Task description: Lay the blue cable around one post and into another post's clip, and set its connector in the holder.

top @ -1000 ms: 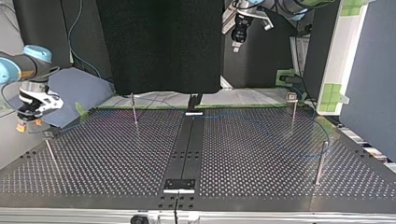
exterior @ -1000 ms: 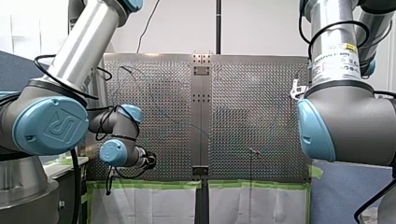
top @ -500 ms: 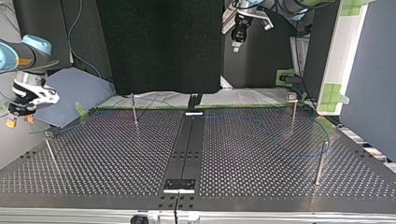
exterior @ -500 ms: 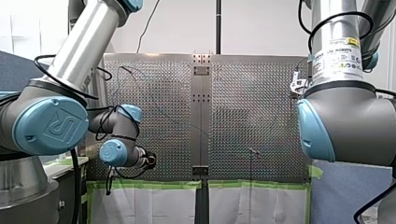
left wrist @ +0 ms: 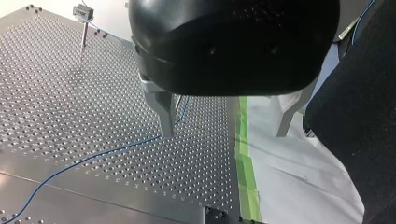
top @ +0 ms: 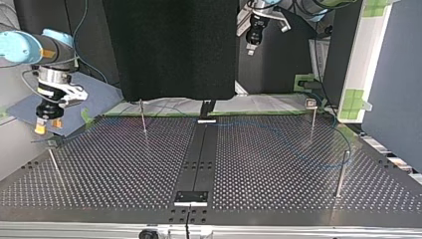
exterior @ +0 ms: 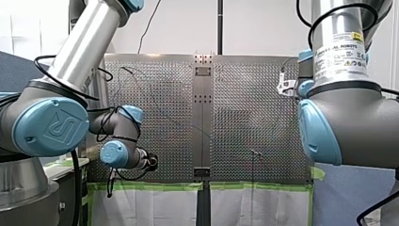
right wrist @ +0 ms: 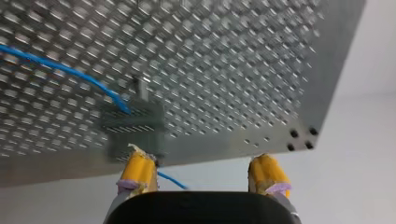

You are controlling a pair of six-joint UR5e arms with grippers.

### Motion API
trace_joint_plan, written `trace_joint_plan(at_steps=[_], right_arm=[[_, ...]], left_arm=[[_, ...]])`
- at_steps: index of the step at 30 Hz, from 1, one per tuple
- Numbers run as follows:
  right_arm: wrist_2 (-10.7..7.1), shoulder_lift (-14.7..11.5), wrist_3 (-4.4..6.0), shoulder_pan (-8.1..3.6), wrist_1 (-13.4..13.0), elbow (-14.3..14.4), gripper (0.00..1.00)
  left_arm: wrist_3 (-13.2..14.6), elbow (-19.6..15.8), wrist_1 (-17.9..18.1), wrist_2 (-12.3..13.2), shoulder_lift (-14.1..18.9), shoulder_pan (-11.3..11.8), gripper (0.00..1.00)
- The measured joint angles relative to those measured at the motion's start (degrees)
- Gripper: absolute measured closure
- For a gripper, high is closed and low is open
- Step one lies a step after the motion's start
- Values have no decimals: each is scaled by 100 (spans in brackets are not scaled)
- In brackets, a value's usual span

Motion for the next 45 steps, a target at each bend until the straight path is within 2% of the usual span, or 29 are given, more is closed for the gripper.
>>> trace_joint_plan(at_steps=[4,9,12,20,29,32,38,45], right_arm=[[223,0,-4,236,66,236,0],[493,0,-21,506,275,490,0],[656,1,-25,670,394,601,0],[1062,12,0,1086,502,744,0],[1497,25,-4,1540,735,852,0],[1541,33,-15,1716,677,1004,0],[1578,57,-162,2058,666,1215,0],[1684,161,-183,2464,727,1220,0]], left_arm=[[-86,0,1,10,1,8,0],[-251,0,11,7,2,14,0],[-335,3,14,-1,2,16,0],[-451,55,201,-20,2,1,0],[-536,361,595,-368,8,-70,0],[-429,507,562,-466,10,-112,0],[-155,662,518,-499,20,-200,0],[-239,675,506,-521,154,-221,0]])
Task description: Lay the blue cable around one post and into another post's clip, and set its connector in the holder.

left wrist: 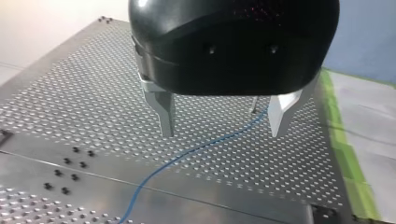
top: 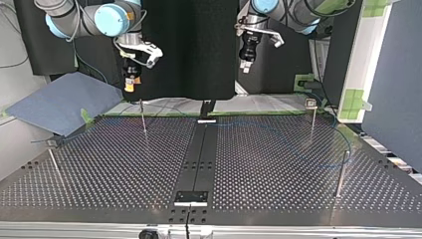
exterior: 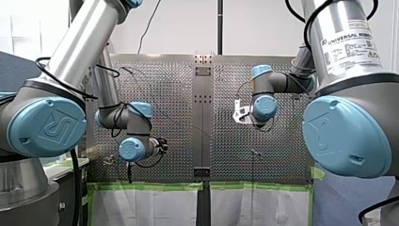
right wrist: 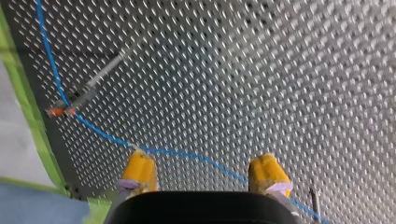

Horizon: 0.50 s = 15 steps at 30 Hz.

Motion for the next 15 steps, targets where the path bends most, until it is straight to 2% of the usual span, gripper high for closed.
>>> trace_joint_plan(at_steps=[5,9,11,15], right_arm=[[77,170,-34,245,-36,-80,0],[219,383,-78,469,39,-277,0],[301,479,-49,567,110,-372,0],[480,693,103,781,111,-536,0]], left_arm=[[-184,1,-102,-49,211,9,0],[-278,1,-259,-177,381,34,0],[-294,1,-357,-275,485,45,0],[-302,0,-571,-427,678,63,0]])
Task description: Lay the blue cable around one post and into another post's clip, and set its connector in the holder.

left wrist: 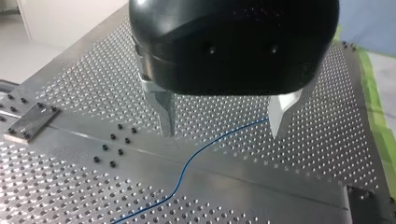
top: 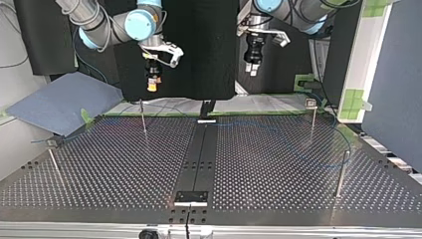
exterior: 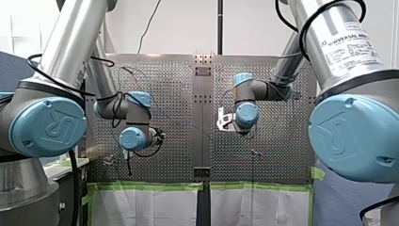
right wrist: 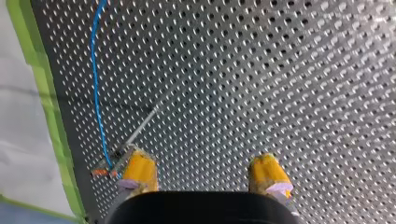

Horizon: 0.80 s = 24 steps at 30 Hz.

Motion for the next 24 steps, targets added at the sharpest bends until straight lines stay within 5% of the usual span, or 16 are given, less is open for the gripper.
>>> trace_joint_plan(at_steps=[5,13,17,24], right_arm=[[11,236,77,235,-92,61,0],[-292,581,138,570,-449,353,0],[-489,616,153,534,-646,380,0],[-824,622,136,256,-985,386,0]], left_arm=[[1,-5,-254,-116,77,42,0],[64,-21,-401,-311,83,105,0],[212,-67,-432,-472,83,183,0],[333,-305,-365,-617,84,469,0]])
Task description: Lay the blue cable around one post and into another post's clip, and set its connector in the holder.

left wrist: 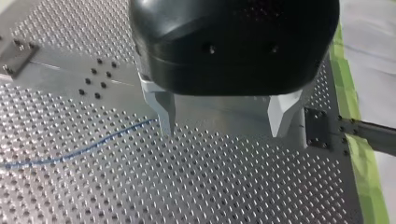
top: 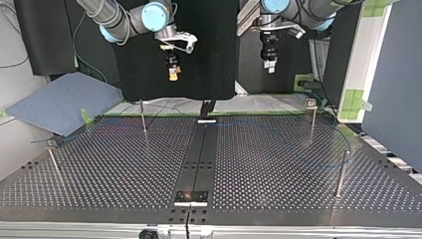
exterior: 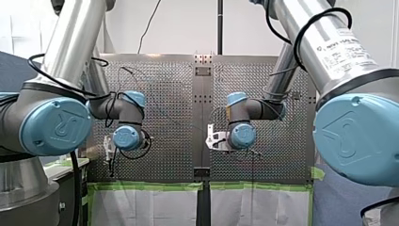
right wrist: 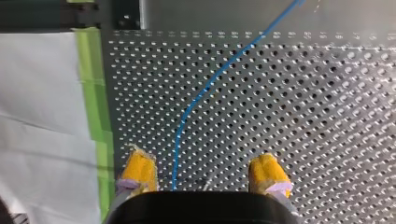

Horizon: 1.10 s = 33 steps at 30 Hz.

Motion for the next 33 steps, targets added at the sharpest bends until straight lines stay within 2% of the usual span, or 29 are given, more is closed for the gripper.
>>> trace_joint_plan(at_steps=[6,9,14,19,27,33], right_arm=[[-315,5,-154,-309,-316,-1,0],[-471,8,-181,-373,-471,0,0],[-715,8,-190,-337,-694,-1,0],[-946,8,-192,-236,-830,-2,0],[-970,10,-177,-118,-889,-2,0],[-964,10,-181,-86,-901,-2,0]], left_arm=[[-56,-214,264,263,0,296,0],[-87,-227,407,404,0,364,0],[-251,-217,635,645,0,371,0],[-400,-214,728,882,0,343,0],[-452,-216,673,1350,0,330,0],[-372,-219,634,1425,1,329,0]])
